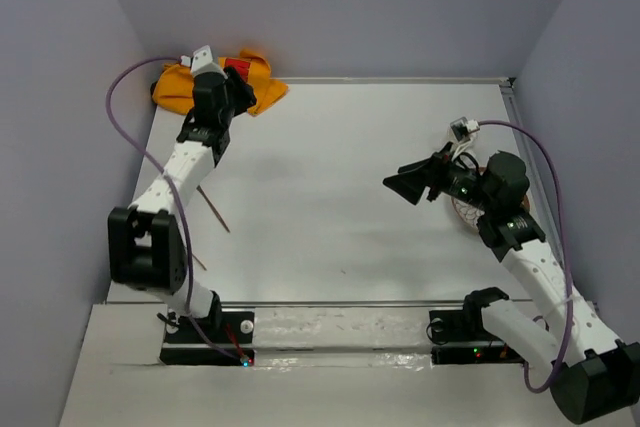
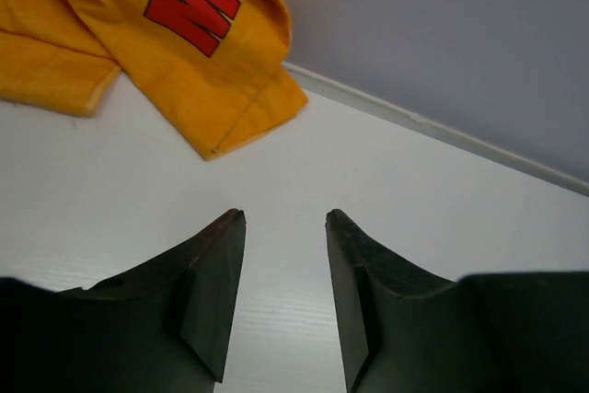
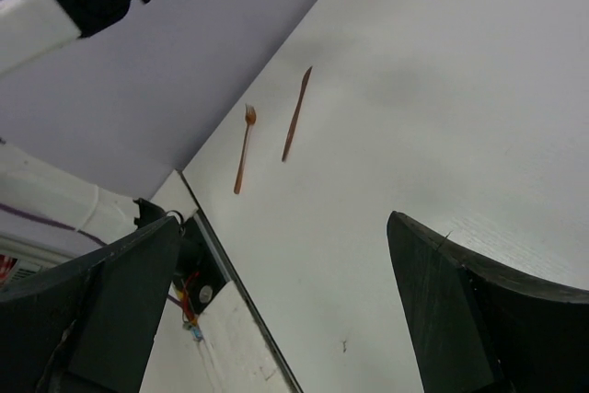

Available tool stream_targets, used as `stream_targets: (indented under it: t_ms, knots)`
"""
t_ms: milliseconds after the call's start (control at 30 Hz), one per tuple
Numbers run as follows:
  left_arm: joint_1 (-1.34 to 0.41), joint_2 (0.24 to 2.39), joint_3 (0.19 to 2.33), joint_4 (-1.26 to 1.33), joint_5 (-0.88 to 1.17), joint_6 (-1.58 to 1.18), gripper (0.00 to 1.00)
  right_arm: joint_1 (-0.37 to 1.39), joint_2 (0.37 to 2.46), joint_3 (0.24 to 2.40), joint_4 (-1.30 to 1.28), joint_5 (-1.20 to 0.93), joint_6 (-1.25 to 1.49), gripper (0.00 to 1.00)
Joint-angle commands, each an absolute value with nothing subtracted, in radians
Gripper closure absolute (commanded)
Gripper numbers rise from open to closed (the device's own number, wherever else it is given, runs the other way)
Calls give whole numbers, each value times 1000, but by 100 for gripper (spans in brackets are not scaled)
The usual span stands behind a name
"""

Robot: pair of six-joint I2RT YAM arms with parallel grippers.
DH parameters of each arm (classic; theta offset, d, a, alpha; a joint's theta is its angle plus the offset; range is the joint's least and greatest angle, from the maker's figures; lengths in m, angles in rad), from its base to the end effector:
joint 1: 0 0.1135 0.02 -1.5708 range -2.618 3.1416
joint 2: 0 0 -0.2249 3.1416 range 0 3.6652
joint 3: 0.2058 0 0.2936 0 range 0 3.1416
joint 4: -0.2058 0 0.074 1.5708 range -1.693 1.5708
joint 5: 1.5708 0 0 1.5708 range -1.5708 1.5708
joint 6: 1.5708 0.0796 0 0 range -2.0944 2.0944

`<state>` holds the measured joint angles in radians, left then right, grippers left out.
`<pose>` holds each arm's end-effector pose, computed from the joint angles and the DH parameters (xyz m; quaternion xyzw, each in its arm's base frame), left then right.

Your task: Set the dinner table for one person

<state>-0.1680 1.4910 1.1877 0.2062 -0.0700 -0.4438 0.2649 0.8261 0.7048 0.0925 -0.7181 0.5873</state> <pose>0.4416 -0.0693 0.2942 -0.1250 0.7299 -0.1775 0.6482 0.2700 0.1275 0.2998 -0.1339 0.7021 0.4991 0.4899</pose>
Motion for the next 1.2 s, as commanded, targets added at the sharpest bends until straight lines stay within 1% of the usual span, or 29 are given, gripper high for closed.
stream_targets:
  t_ms: [0, 33, 67, 167, 200, 267, 300, 333, 367, 433, 467, 667, 733, 767, 800, 867, 900, 1067, 1100, 1167]
  knots:
    - [-166, 1710, 1431, 101, -290, -358, 51, 317, 822, 692, 153, -670, 574, 0]
    - [-164, 1792, 1471, 60, -304, -348, 51, 334, 822, 687, 152, -654, 569, 0]
    - [-164, 1831, 1533, 45, -314, -339, 51, 344, 825, 686, 149, -643, 562, 0]
    - [-161, 1975, 1659, 2, -322, -345, 42, 374, 842, 693, 140, -621, 545, 0]
    - [-161, 2009, 1695, -29, -310, -356, 37, 374, 848, 695, 138, -617, 542, 0]
    - [-158, 2122, 1770, -81, -301, -371, 35, 390, 859, 699, 137, -603, 534, 0]
    - [-158, 2159, 1852, -101, -296, -380, 34, 405, 871, 704, 135, -598, 525, 0]
    - [-156, 2240, 1905, -156, -288, -399, 33, 417, 876, 706, 132, -592, 520, 0]
    - [-152, 2284, 2004, -185, -282, -408, 32, 417, 882, 706, 132, -589, 512, 0]
    - [-149, 2395, 2104, -265, -261, -440, 31, 426, 896, 709, 132, -586, 508, 0]
    - [-147, 2429, 2191, -287, -258, -449, 31, 436, 900, 710, 130, -584, 502, 0]
    - [-141, 2630, 2457, -403, -224, -517, 33, 436, 922, 719, 127, -575, 486, 0]
    - [-140, 2658, 2494, -422, -218, -528, 41, 436, 928, 719, 129, -575, 483, 0]
    - [-140, 2678, 2508, -425, -218, -529, 48, 436, 930, 719, 129, -575, 485, 0]
    - [-140, 2683, 2525, -428, -215, -529, 66, 436, 930, 719, 129, -571, 483, 0]
    - [-140, 2695, 2523, -425, -209, -528, 83, 436, 930, 719, 127, -562, 488, 0]
    - [-140, 2697, 2523, -426, -201, -520, 100, 436, 930, 721, 124, -557, 486, 0]
    - [-153, 2672, 2488, -414, -126, -505, 100, 436, 920, 738, 104, -520, 480, 0]
    - [-175, 2654, 2435, -399, -127, -497, 100, 436, 919, 742, 94, -514, 477, 0]
    - [-198, 2561, 2263, -300, -132, -485, 100, 436, 916, 758, 83, -506, 472, 0]
